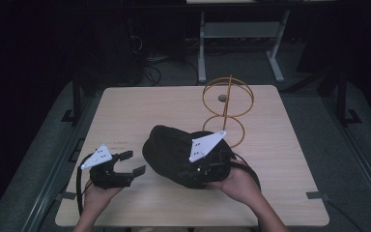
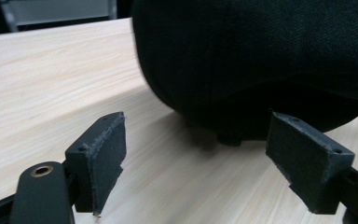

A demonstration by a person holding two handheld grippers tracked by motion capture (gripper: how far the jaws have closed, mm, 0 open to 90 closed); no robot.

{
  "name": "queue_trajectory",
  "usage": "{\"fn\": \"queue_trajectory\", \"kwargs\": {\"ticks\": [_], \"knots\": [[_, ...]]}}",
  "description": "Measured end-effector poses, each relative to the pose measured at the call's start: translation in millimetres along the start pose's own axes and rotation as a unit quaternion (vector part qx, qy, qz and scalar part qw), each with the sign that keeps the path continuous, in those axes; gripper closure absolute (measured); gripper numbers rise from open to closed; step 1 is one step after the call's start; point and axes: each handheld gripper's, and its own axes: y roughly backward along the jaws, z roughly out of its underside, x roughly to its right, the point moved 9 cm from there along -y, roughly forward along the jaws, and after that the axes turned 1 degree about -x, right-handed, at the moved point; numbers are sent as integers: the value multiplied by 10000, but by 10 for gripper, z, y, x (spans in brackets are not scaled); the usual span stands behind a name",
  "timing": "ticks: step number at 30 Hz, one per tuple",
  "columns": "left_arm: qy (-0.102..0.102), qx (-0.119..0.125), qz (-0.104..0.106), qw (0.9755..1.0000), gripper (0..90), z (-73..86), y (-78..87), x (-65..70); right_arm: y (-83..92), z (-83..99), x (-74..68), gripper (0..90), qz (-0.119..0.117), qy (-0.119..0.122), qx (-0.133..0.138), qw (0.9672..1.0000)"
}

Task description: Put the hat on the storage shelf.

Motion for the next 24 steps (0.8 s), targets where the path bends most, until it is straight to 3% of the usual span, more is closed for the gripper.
{"fn": "queue_trajectory", "kwargs": {"ticks": [2,4,7,9,12,15,17,19,20,24], "knots": [[-54,-14,68,10000,198,-42,-51,18,31,-25,4,755,11,122,-9,9999],[-117,2,120,9999,193,-80,-82,32,65,-58,-17,755,-22,83,-23,10000],[-2,81,481,9988,212,-139,-104,89,132,-122,-29,755,-25,265,-7,9996],[-32,142,629,9979,245,-189,-115,129,163,-157,-51,755,-29,320,26,9995],[-162,209,672,9974,254,-276,-143,177,191,-180,-84,755,-36,332,46,9994],[-110,299,838,9960,419,-345,-189,206,251,-203,-117,755,-68,408,150,9990],[-28,227,1169,9929,472,-351,-237,246,262,-204,-120,755,-61,407,167,9990],[-56,188,1347,9907,639,-357,-308,277,290,-197,-133,756,-116,319,209,9992],[-56,188,1347,9907,680,-357,-308,277,290,-197,-133,756,-116,319,209,9992],[-30,233,1405,9898,725,-414,-344,282,324,-168,-110,754,-88,290,256,9992]]}}
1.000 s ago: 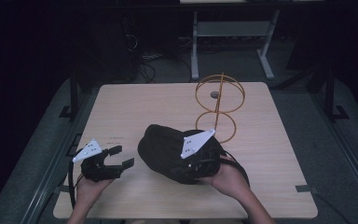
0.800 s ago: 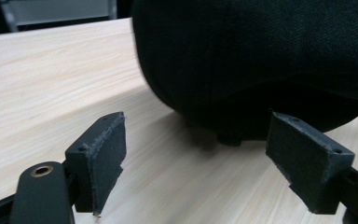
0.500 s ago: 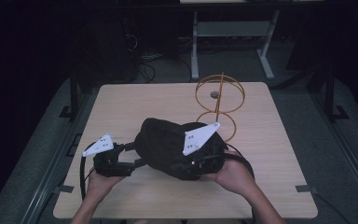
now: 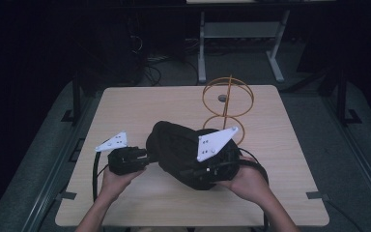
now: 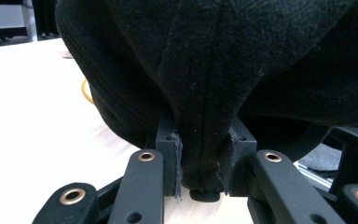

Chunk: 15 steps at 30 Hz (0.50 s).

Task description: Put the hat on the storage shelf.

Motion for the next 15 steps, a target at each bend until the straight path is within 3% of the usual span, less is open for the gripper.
{"fn": "queue_trajectory", "kwargs": {"ticks": [3,7,11,15], "knots": [[-32,-17,-18,10000,768,-58,7,-6,19,31,28,756,60,47,49,10000],[-115,-49,-110,9999,824,-140,23,19,46,71,67,754,58,-63,137,9999],[-179,-16,-124,9998,840,-205,53,40,88,117,122,751,16,-218,380,9990],[-285,-11,-240,9993,844,-304,83,61,94,154,153,743,43,-255,436,9987]]}}
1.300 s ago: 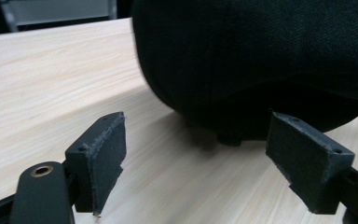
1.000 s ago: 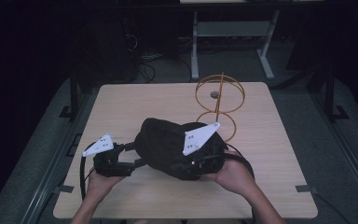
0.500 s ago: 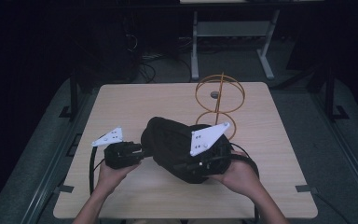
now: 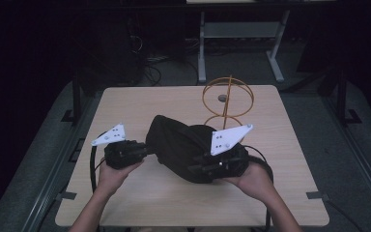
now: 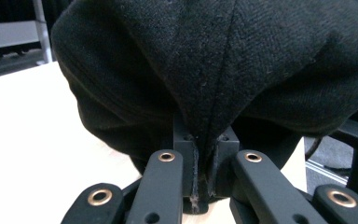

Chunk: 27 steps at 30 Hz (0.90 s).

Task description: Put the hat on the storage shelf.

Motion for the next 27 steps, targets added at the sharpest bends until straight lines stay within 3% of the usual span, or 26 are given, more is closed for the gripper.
{"fn": "queue_trajectory", "kwargs": {"ticks": [5,14,18,22,27], "knots": [[-29,108,-40,9999,846,-138,37,8,15,10,34,735,-12,-61,134,9999],[-277,136,-211,9993,852,-464,52,47,79,24,154,691,100,-283,458,9985],[-456,30,-296,9985,853,-600,41,61,115,53,200,566,285,-371,594,9971],[-544,-70,-358,9979,853,-680,34,49,151,222,276,398,335,-701,669,9947],[-575,-137,-417,9974,853,-739,74,11,221,420,377,329,533,-920,694,9919]]}}
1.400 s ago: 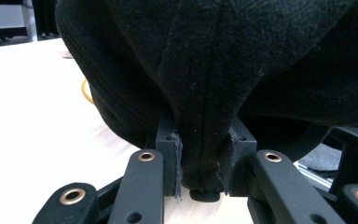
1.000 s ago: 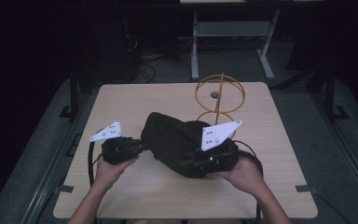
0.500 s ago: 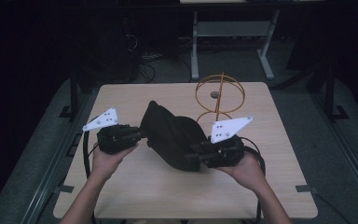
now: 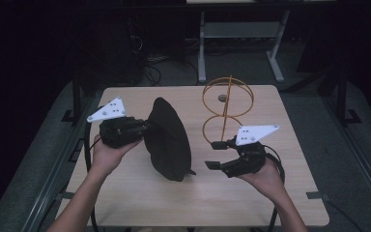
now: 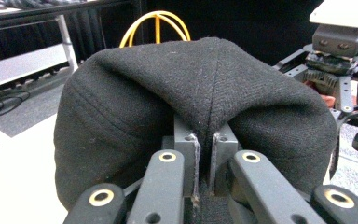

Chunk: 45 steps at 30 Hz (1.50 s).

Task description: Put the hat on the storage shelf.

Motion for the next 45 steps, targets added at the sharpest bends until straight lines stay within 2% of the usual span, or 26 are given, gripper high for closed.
{"fn": "queue_trajectory", "kwargs": {"ticks": [1,6,7,8,9,10,11,13,15,23,31,34,41,44,45], "knots": [[41,14,-12,10000,853,-17,24,-32,54,77,66,324,87,-97,24,9999],[167,87,-2,9998,853,-58,52,-93,169,227,172,299,297,-278,33,9992],[209,108,2,9997,853,-77,51,-113,227,304,218,297,406,-357,23,9985],[209,108,2,9997,853,-77,51,-113,227,304,218,297,406,-357,23,9985],[219,107,-4,9997,853,-89,48,-125,277,382,262,295,518,-403,-10,9978],[213,80,-12,9997,853,-99,46,-136,277,382,262,295,518,-403,-10,9978],[214,74,-11,9997,853,-113,41,-145,322,458,295,294,590,-451,-44,9972],[206,51,-20,9998,853,-140,36,-162,344,494,309,294,606,-502,-50,9969],[194,5,-36,9998,853,-175,30,-189,407,596,369,291,725,-592,-89,9956],[213,3,-48,9998,853,-282,37,-268,502,833,521,276,937,-838,-196,9919],[174,-9,-88,9998,853,-392,11,-333,533,980,618,274,1066,-968,-290,9892],[179,-24,-75,9998,853,-434,-15,-364,536,1057,660,274,1102,-995,-408,9881],[110,-8,-48,9999,852,-586,-97,-414,620,1102,726,268,1245,-1013,-349,9864],[102,-6,-44,9999,853,-636,-128,-425,674,1129,766,268,1327,-1039,-293,9853],[103,5,-32,9999,852,-673,-153,-434,710,1152,795,268,1392,-1088,-266,9839]]}}
